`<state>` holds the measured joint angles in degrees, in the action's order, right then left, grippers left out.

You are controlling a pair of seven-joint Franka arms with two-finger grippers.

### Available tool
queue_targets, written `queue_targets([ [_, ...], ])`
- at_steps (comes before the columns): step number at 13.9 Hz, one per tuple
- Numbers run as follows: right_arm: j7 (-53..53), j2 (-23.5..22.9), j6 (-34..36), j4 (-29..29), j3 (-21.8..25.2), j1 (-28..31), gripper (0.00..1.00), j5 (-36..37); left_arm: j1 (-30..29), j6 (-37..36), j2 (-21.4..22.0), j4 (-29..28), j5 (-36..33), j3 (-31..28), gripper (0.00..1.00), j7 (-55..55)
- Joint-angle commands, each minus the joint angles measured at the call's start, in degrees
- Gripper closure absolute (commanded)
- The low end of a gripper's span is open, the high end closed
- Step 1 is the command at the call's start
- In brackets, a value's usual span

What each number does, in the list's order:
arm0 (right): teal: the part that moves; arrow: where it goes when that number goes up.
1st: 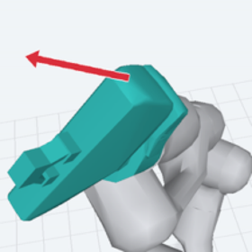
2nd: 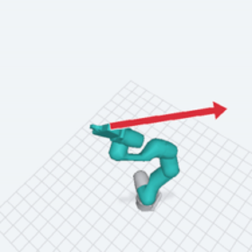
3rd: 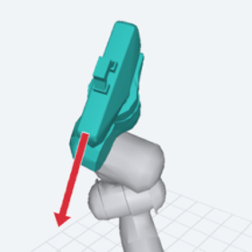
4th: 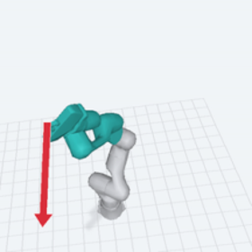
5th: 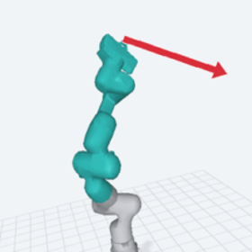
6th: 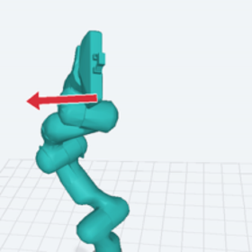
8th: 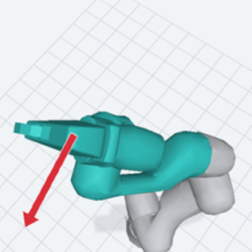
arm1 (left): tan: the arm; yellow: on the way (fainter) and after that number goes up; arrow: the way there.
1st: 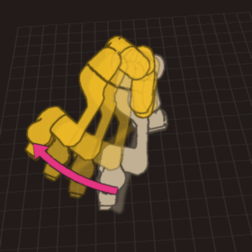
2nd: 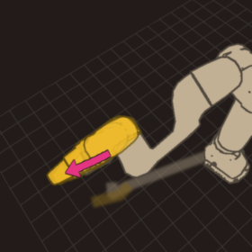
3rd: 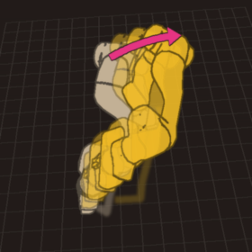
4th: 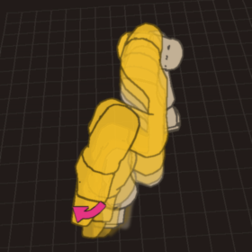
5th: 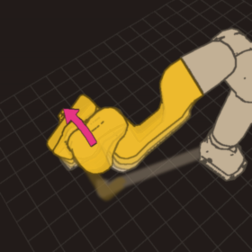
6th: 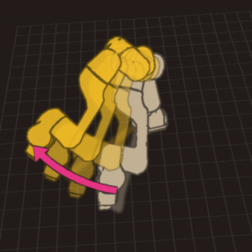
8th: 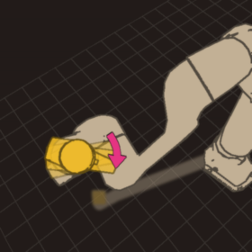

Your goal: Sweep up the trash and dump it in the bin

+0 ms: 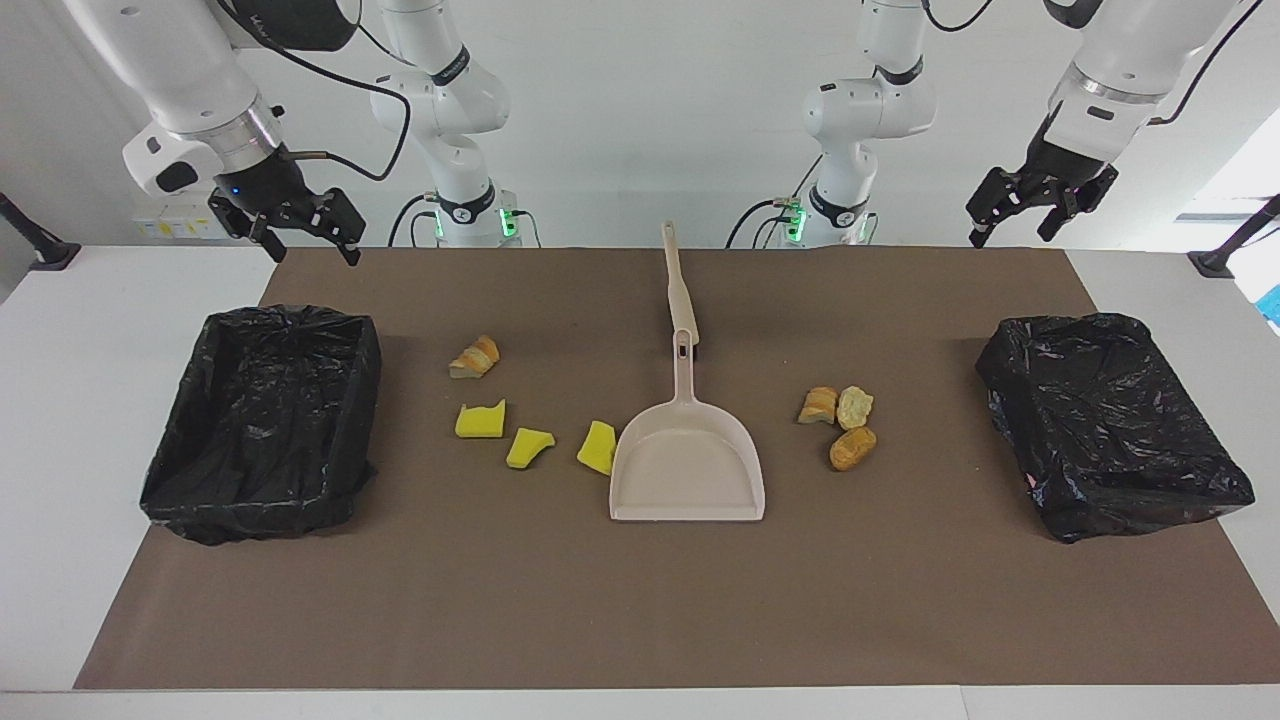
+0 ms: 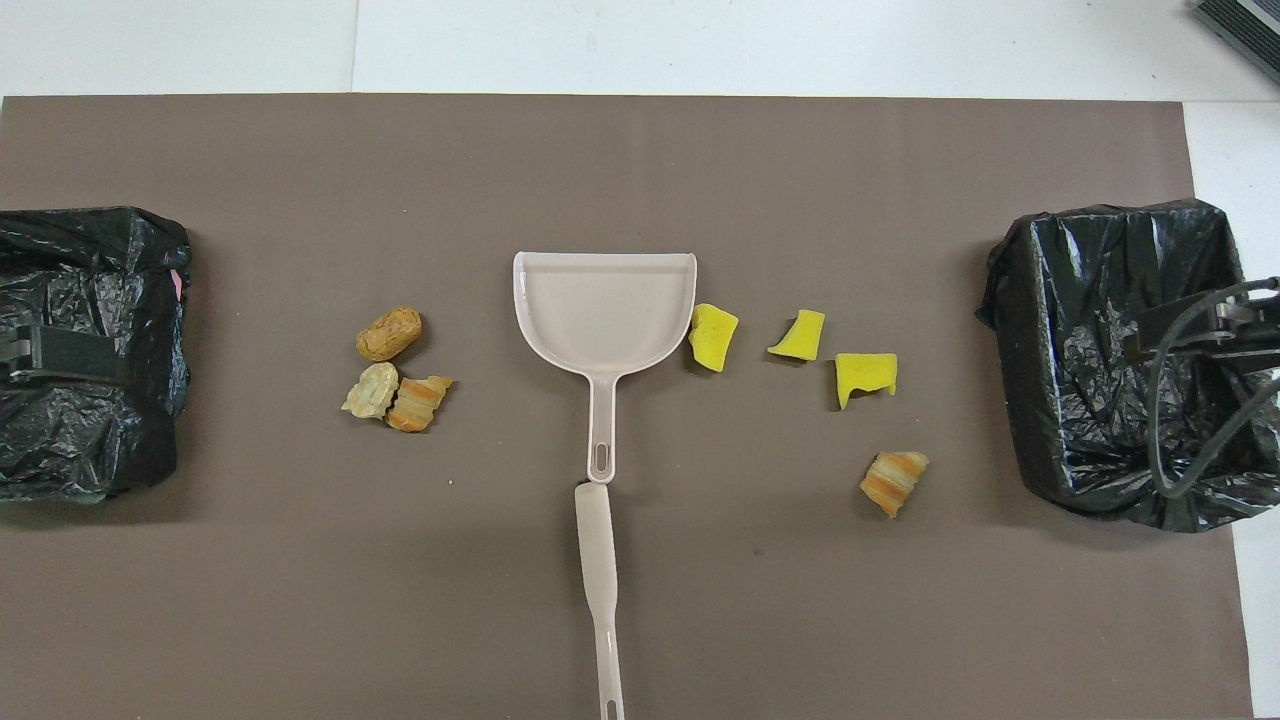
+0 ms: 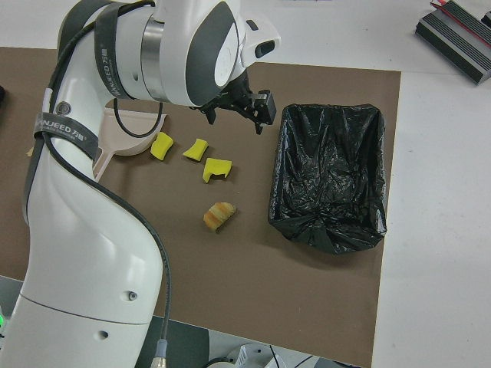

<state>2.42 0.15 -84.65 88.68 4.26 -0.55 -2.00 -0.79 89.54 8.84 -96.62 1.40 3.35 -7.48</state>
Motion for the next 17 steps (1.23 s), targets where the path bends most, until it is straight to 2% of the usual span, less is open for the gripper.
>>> queue_targets([
  [1,-1.5,1.6,-0.4,1.9,-0.1,0.2,0.0,-0.8,-0.3,-0.9,-0.1,0.6,0.3,0.1,0.0,0.5],
  [10,-1.6,1.7,-0.4,2.1,0.0,0.2,0.0,-0.7,0.8,-0.3,0.0,0.1,0.5,0.9,0.0,0.1],
  [12,-1.6,1.6,-0.4,2.1,0.0,0.2,0.0,-0.8,0.8,1.5,-0.6,-1.0,0.7,0.8,0.0,1.1],
  [15,-1.5,2.0,-0.5,2.7,0.0,0.3,0.0,-0.8,3.2,8.1,-1.2,-5.4,0.7,0.8,0.0,0.7],
  [17,-1.5,2.2,-0.6,2.9,0.0,0.3,0.0,-0.7,3.4,7.8,-1.3,-5.5,0.7,0.9,0.0,0.3],
])
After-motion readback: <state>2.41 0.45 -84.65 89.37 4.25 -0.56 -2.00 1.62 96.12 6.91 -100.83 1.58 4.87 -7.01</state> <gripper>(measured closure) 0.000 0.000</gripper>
